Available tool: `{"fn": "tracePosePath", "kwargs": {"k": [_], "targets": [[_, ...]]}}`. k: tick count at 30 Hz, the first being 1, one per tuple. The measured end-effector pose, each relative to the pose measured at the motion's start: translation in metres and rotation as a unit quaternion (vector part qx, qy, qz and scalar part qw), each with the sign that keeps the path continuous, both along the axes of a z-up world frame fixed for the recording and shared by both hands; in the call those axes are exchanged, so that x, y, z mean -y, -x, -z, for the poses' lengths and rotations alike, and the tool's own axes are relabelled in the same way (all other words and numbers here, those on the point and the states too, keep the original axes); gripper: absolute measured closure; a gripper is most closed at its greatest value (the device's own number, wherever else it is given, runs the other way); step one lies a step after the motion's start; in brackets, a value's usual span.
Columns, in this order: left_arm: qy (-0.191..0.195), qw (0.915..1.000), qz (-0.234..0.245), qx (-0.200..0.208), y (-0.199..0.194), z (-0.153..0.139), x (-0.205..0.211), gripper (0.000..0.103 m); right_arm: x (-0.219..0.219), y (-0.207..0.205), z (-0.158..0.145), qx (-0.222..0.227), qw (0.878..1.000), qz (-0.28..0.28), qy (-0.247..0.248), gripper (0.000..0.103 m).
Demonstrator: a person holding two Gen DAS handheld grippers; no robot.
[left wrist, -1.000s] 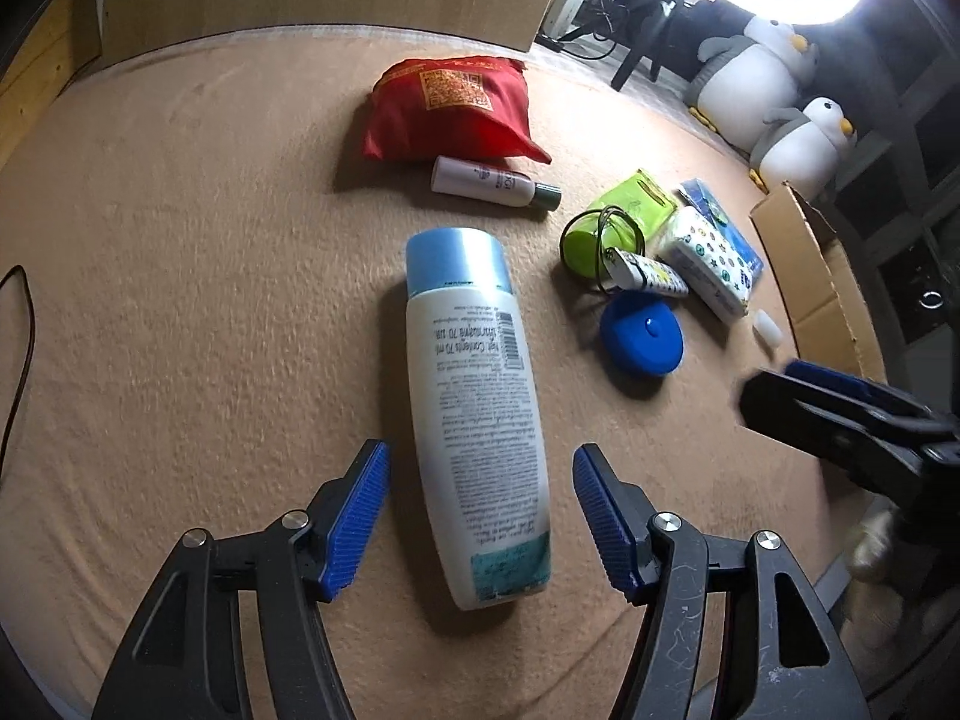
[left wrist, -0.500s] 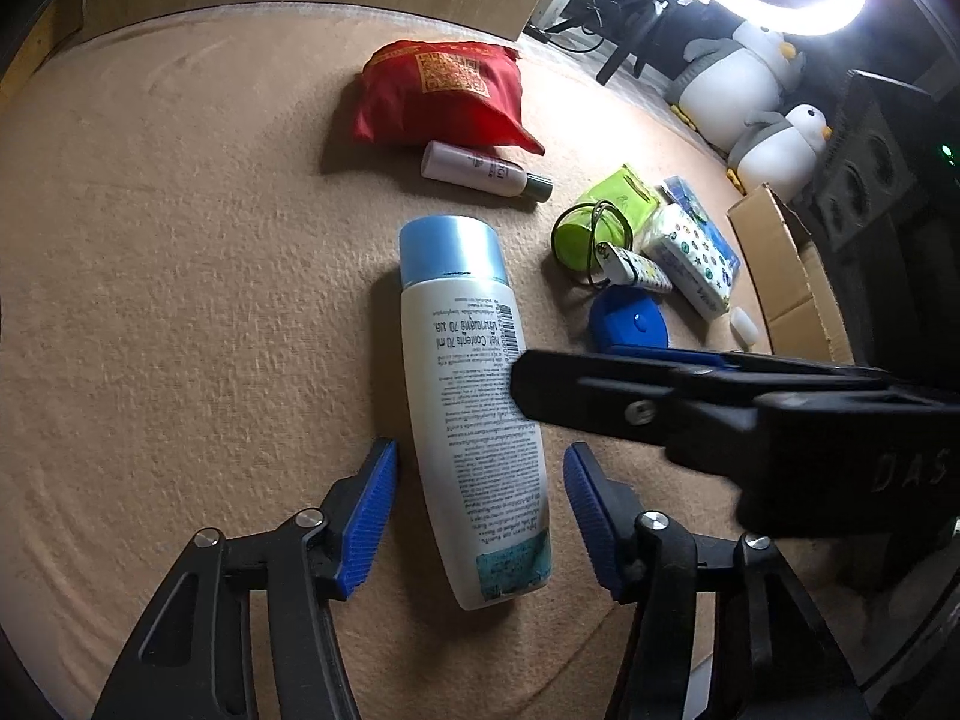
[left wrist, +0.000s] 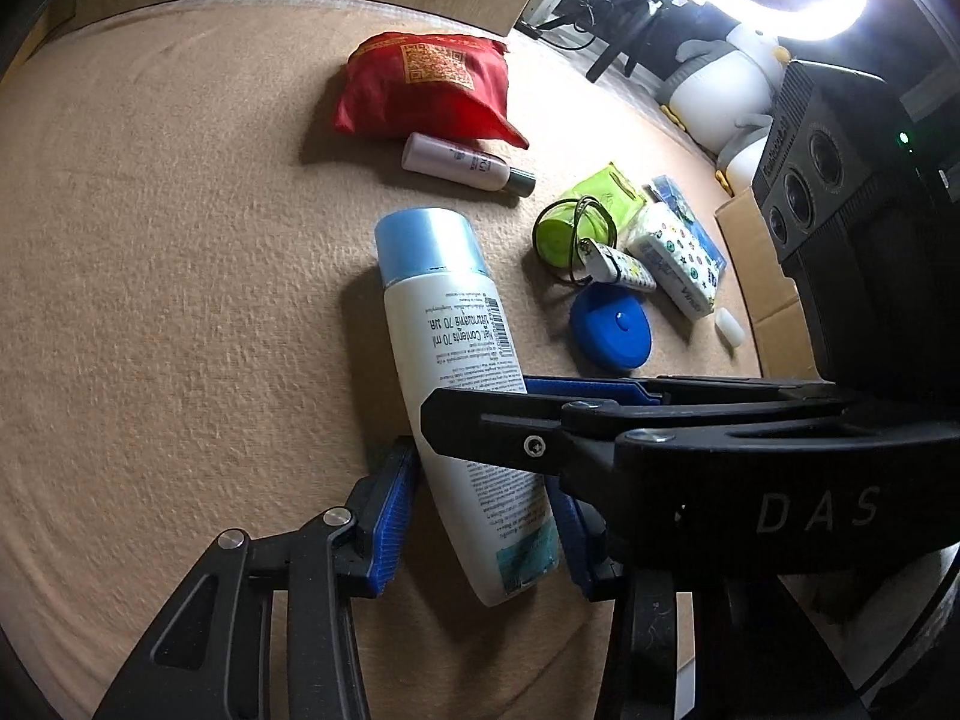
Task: Organize objects
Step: 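Close the left gripper around the lotion bottle and lift it, then carry the lotion bottle with the left gripper into the cardboard box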
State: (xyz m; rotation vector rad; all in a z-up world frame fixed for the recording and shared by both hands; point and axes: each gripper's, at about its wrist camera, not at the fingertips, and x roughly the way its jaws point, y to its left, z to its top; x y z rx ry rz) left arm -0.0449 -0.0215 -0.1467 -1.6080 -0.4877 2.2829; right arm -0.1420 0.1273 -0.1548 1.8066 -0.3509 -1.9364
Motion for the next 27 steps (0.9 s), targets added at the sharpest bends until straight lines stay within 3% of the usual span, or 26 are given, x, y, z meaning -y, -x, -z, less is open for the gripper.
{"fn": "tracePosePath", "kwargs": {"k": [6, 12, 27], "targets": [[-0.003, 1.0000, -0.001, -0.009, 0.001, -0.010, -0.015, 0.057, -0.016, -0.003, -0.005, -0.006, 1.000, 0.016, 0.005, 0.061], [0.001, 0.9993, 0.020, -0.030, 0.007, -0.035, -0.043, 0.057, -0.046, -0.005, -0.031, -0.027, 0.999, 0.038, 0.007, 0.061], [-0.021, 0.9922, 0.092, -0.082, 0.047, -0.093, -0.181, 0.057, -0.188, -0.016, -0.100, -0.086, 0.987, 0.135, -0.012, 0.061]]}}
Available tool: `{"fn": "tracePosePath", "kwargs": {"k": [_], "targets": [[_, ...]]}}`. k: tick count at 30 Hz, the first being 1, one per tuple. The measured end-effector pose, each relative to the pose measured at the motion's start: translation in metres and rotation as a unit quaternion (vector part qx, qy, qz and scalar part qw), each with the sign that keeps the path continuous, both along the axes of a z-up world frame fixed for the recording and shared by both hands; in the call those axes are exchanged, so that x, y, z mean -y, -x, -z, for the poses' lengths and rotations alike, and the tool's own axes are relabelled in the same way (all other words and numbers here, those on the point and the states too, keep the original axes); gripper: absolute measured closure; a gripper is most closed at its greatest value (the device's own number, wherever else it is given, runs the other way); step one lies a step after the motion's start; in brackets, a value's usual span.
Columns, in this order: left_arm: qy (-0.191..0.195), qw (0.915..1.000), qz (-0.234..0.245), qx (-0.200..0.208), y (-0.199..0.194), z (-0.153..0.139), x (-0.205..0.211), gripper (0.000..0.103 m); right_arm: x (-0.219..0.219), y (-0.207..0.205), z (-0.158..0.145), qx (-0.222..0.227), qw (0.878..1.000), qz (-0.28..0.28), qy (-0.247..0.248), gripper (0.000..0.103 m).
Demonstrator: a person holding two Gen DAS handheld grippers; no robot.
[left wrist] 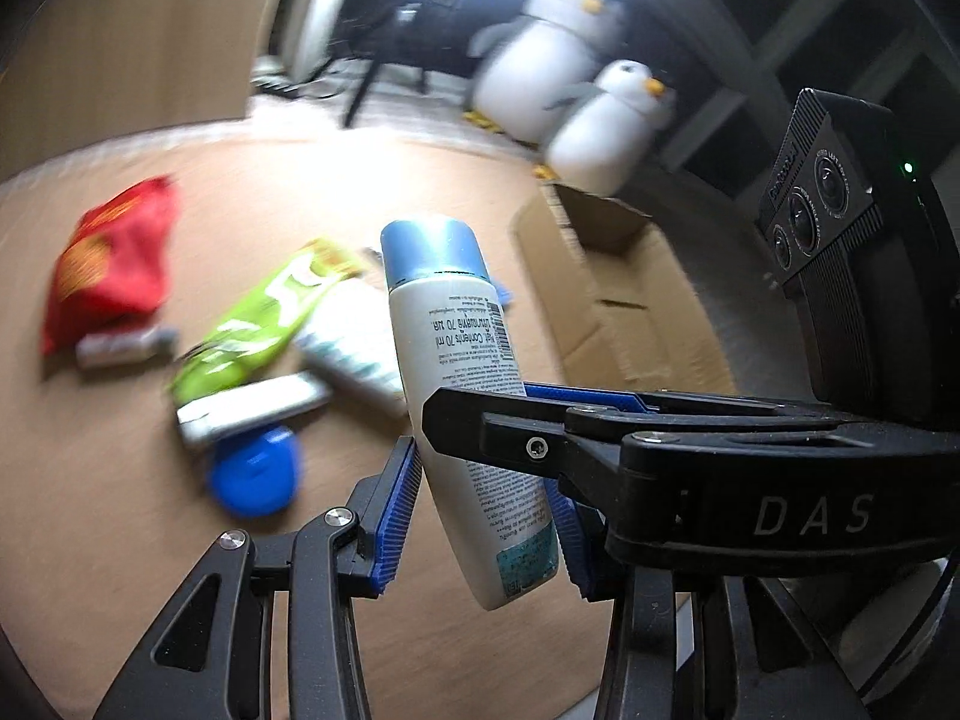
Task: Organize objects
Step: 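Carry the lotion bottle with the left gripper into the cardboard box, then open the left gripper to release the bottle and withdraw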
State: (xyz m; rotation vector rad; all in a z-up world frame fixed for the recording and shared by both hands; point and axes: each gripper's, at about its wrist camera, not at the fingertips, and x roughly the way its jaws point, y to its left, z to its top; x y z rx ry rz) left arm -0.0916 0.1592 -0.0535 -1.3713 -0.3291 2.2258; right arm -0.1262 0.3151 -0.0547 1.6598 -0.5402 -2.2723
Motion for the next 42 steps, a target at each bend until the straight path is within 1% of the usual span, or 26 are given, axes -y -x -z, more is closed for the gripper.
{"fn": "tracePosePath", "kwargs": {"k": [2, 6, 9, 10, 12, 15, 19, 22, 24, 25, 26, 27, 28, 29, 30, 39, 42], "targets": [[-0.005, 0.9998, 0.016, -0.005, 0.007, -0.006, -0.026, 0.057, -0.015, -0.004, -0.007, -0.005, 1.000, 0.016, -0.006, 0.061], [-0.016, 0.9991, 0.038, -0.010, 0.015, -0.011, -0.072, 0.058, -0.062, -0.015, -0.017, -0.014, 0.998, 0.052, -0.017, 0.061], [-0.018, 0.9983, 0.054, -0.009, 0.019, -0.011, -0.104, 0.058, -0.093, -0.021, -0.018, -0.012, 0.997, 0.076, -0.023, 0.061], [-0.018, 0.9980, 0.061, -0.008, 0.021, -0.010, -0.115, 0.058, -0.101, -0.024, -0.017, -0.010, 0.995, 0.091, -0.026, 0.061], [-0.020, 0.9973, 0.070, -0.005, 0.023, -0.008, -0.131, 0.058, -0.120, -0.028, -0.017, -0.007, 0.994, 0.105, -0.028, 0.061], [-0.015, 0.9966, 0.081, -0.002, 0.026, -0.005, -0.155, 0.059, -0.136, -0.031, -0.014, -0.004, 0.992, 0.118, -0.033, 0.061], [-0.007, 0.9968, 0.080, 0.000, 0.026, 0.000, -0.167, 0.059, -0.148, -0.033, -0.009, 0.000, 0.991, 0.129, -0.032, 0.061], [-0.001, 0.9965, 0.083, 0.000, 0.028, 0.002, -0.171, 0.058, -0.153, -0.033, -0.008, 0.001, 0.991, 0.129, -0.032, 0.061], [0.010, 0.9964, 0.084, -0.003, 0.031, 0.004, -0.172, 0.057, -0.154, -0.034, -0.008, 0.001, 0.991, 0.130, -0.034, 0.061], [0.021, 0.9962, 0.084, -0.008, 0.030, 0.003, -0.173, 0.053, -0.154, -0.034, -0.009, -0.001, 0.990, 0.131, -0.041, 0.060], [0.028, 0.9962, 0.082, -0.012, 0.031, 0.002, -0.171, 0.045, -0.154, -0.034, -0.009, -0.002, 0.990, 0.133, -0.050, 0.057], [0.033, 0.9964, 0.077, -0.017, 0.030, 0.001, -0.170, 0.042, -0.154, -0.035, -0.011, -0.004, 0.989, 0.136, -0.055, 0.049], [0.036, 0.9964, 0.074, -0.022, 0.030, -0.001, -0.167, 0.039, -0.154, -0.036, -0.012, -0.005, 0.988, 0.141, -0.059, 0.045], [0.039, 0.9964, 0.071, -0.024, 0.031, 0.000, -0.163, 0.039, -0.154, -0.036, -0.013, -0.008, 0.987, 0.145, -0.064, 0.040], [0.041, 0.9965, 0.068, -0.025, 0.031, -0.001, -0.160, 0.039, -0.153, -0.037, -0.014, -0.010, 0.987, 0.147, -0.069, 0.039], [0.047, 0.9980, 0.035, -0.024, 0.025, -0.004, -0.111, 0.039, -0.137, -0.044, -0.021, -0.026, 0.985, 0.151, -0.083, 0.039], [0.050, 0.9984, 0.014, -0.021, 0.020, -0.005, -0.083, 0.039, -0.130, -0.046, -0.023, -0.035, 0.984, 0.154, -0.081, 0.039]]}}
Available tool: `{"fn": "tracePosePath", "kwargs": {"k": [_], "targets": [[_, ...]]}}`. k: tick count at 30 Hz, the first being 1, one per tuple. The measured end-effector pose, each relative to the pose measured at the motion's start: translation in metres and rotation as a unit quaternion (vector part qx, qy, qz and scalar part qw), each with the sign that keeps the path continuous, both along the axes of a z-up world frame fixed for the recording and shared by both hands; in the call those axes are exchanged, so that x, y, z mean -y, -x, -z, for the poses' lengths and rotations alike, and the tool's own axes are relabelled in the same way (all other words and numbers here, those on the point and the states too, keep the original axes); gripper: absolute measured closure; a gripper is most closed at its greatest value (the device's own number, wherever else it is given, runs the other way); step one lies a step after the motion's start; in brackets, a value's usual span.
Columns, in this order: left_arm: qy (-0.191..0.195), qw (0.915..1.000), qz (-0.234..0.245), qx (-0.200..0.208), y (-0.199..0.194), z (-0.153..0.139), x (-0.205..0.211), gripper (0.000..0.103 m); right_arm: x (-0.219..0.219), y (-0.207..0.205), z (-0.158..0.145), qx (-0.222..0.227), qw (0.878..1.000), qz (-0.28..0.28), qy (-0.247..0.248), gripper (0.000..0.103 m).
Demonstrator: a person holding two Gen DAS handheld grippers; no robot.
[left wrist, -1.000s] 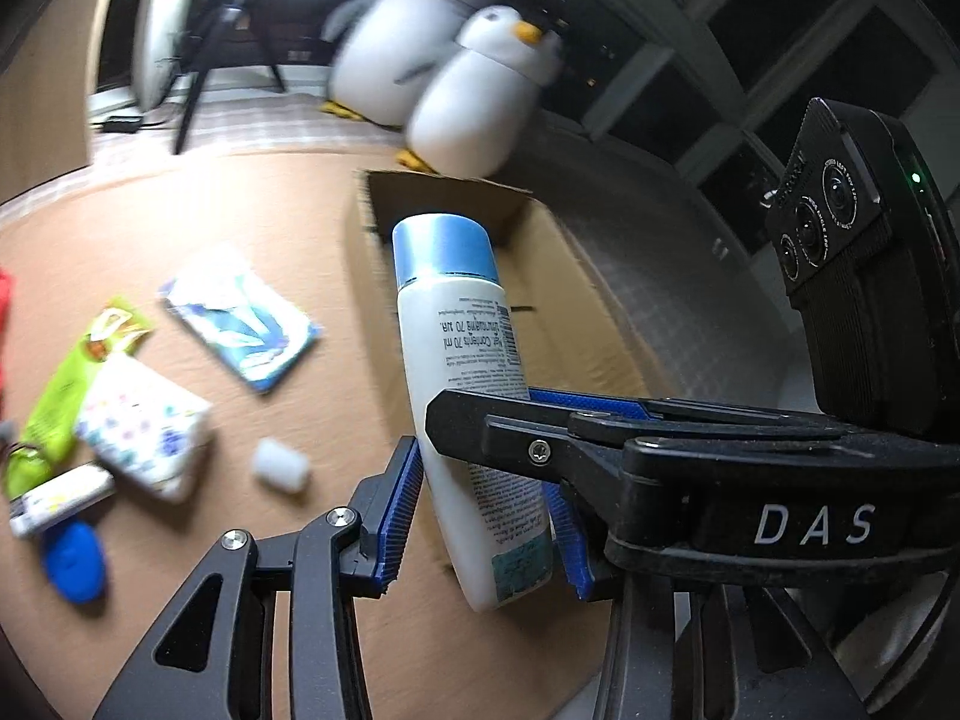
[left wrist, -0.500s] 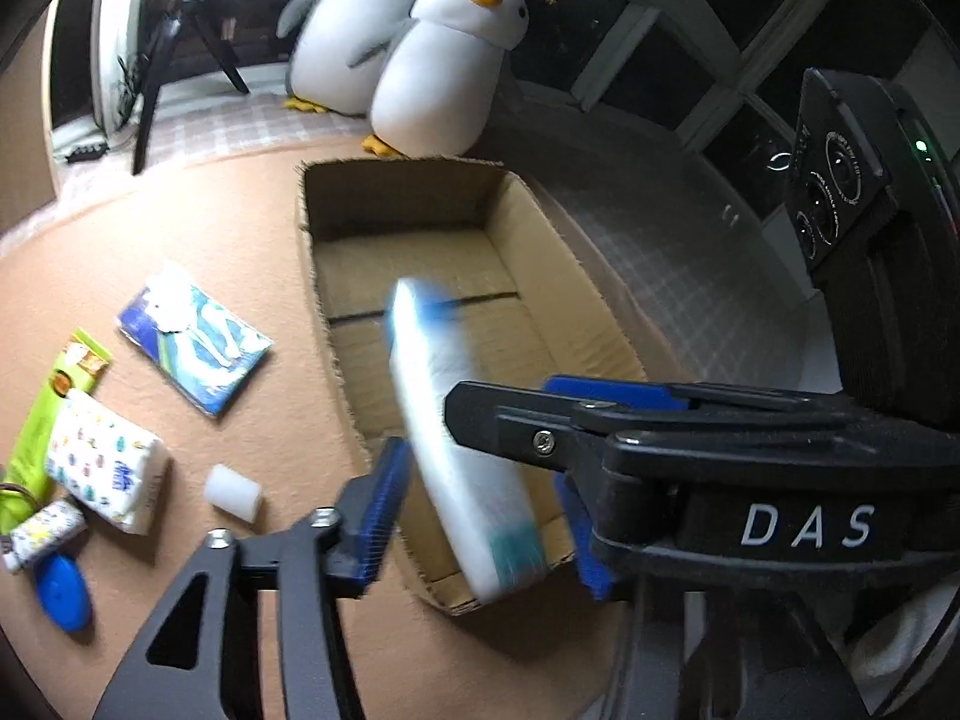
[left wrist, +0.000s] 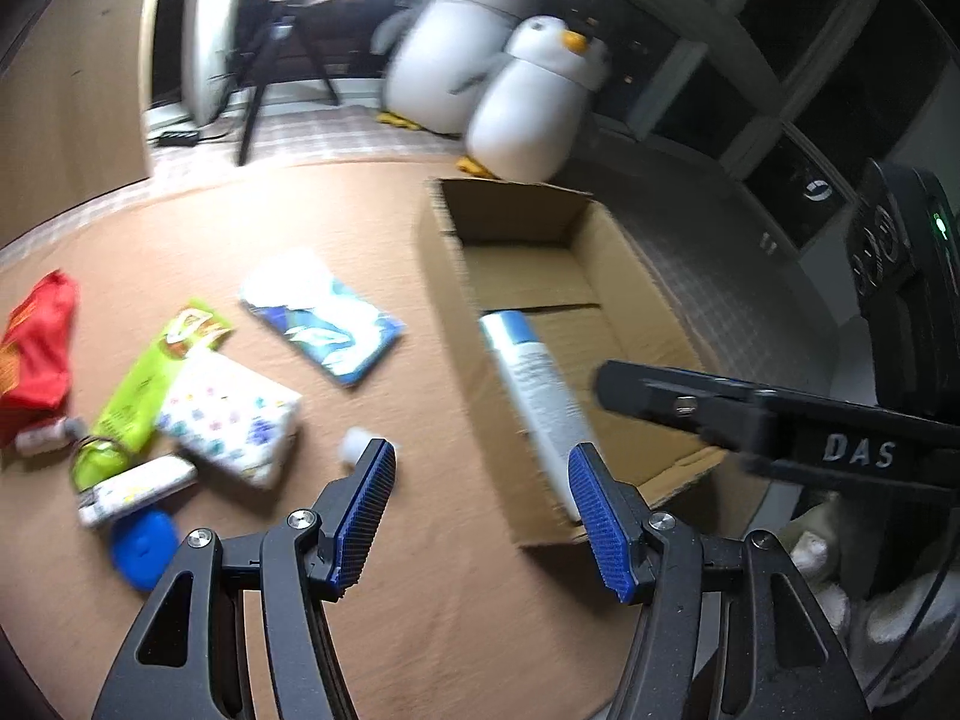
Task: Organize objects
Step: 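Open the left gripper to release the bottle and withdraw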
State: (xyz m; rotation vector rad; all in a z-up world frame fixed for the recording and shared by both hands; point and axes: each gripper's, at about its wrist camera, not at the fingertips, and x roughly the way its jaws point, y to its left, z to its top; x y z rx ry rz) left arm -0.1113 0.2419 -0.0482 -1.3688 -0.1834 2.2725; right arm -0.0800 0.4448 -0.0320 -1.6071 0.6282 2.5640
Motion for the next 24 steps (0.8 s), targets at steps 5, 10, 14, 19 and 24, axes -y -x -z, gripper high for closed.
{"fn": "tracePosePath", "kwargs": {"k": [5, 10, 14, 19, 24], "targets": [[-0.005, 0.9985, -0.054, 0.008, 0.004, 0.000, 0.057, 0.039, 0.020, 0.000, -0.001, -0.017, 1.000, -0.008, -0.005, 0.039], [-0.002, 0.9929, -0.119, 0.008, 0.017, -0.005, 0.124, 0.038, 0.048, 0.000, 0.003, -0.024, 0.999, -0.028, -0.012, 0.039], [0.012, 0.9867, -0.162, 0.003, 0.031, -0.007, 0.171, 0.037, 0.071, 0.000, 0.005, -0.025, 0.999, -0.045, -0.013, 0.039], [0.033, 0.9752, -0.219, 0.004, 0.052, -0.003, 0.227, 0.035, 0.099, -0.005, 0.007, -0.027, 0.997, -0.061, -0.036, 0.038], [0.037, 0.9660, -0.256, 0.009, 0.079, 0.001, 0.263, 0.034, 0.117, -0.010, 0.012, -0.017, 0.997, -0.063, -0.028, 0.037]]}}
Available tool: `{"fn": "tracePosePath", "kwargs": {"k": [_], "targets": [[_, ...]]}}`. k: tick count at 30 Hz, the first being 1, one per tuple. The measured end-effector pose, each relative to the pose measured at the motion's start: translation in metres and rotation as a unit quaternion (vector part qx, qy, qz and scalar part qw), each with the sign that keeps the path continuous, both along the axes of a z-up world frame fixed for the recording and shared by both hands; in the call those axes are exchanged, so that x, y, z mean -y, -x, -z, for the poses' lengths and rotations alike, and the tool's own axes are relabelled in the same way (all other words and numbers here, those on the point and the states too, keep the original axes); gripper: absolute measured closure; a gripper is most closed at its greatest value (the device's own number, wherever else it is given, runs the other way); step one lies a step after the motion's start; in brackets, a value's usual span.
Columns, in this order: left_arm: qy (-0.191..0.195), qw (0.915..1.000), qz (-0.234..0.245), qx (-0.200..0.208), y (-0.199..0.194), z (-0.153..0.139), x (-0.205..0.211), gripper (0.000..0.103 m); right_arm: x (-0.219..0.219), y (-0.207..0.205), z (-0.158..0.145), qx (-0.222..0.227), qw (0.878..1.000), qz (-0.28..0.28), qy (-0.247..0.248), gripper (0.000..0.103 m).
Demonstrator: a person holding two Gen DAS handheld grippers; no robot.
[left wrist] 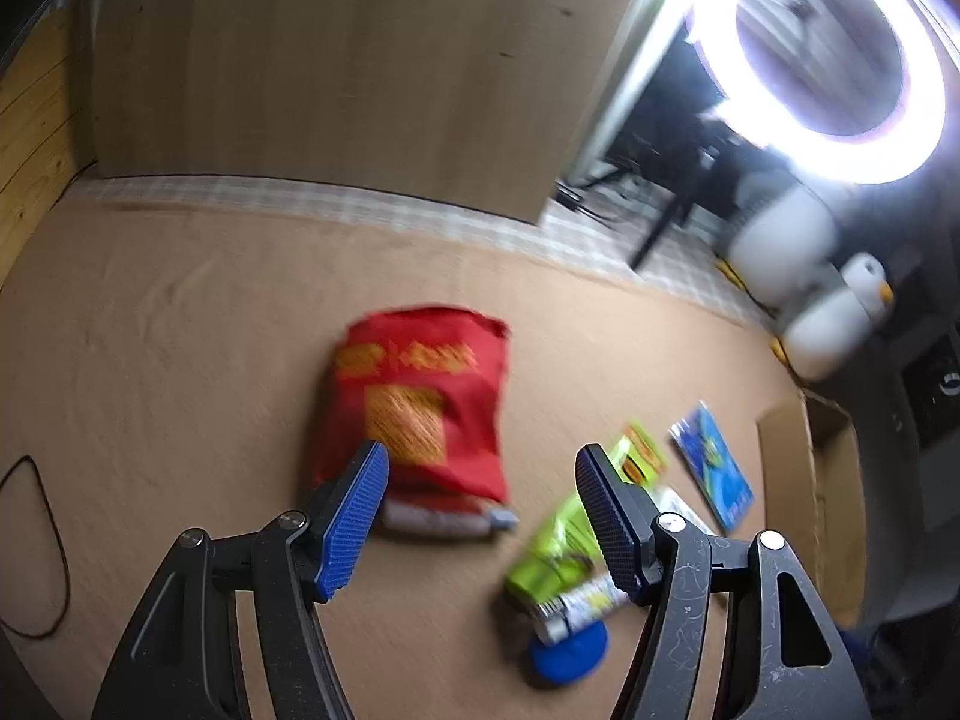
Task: Organize objects
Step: 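Open the left gripper to release the bottle and withdraw, then move the left tool over the red drawstring bag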
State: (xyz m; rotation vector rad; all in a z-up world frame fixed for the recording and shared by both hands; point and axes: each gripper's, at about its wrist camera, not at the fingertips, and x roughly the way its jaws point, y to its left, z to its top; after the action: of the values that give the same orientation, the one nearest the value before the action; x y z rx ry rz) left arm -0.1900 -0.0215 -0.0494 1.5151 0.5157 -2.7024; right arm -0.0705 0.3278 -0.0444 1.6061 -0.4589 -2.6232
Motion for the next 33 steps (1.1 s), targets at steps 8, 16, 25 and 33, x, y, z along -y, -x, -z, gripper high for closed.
{"fn": "tracePosePath", "kwargs": {"k": [8, 16, 25, 33], "targets": [[0.006, 0.9999, -0.009, 0.006, 0.044, 0.009, 0.013, 0.027, 0.005, -0.009, 0.010, 0.017, 1.000, 0.014, -0.002, 0.037], [0.041, 0.9987, 0.006, 0.029, 0.076, 0.034, 0.001, 0.023, -0.009, -0.020, 0.013, 0.028, 0.999, 0.044, -0.004, 0.037], [0.073, 0.9954, 0.008, 0.061, 0.097, 0.067, 0.003, 0.022, -0.020, -0.026, 0.017, 0.040, 0.997, 0.064, -0.003, 0.037], [0.072, 0.9955, 0.013, 0.059, 0.098, 0.081, 0.009, 0.018, -0.018, -0.019, 0.021, 0.049, 0.997, 0.057, -0.002, 0.037]]}}
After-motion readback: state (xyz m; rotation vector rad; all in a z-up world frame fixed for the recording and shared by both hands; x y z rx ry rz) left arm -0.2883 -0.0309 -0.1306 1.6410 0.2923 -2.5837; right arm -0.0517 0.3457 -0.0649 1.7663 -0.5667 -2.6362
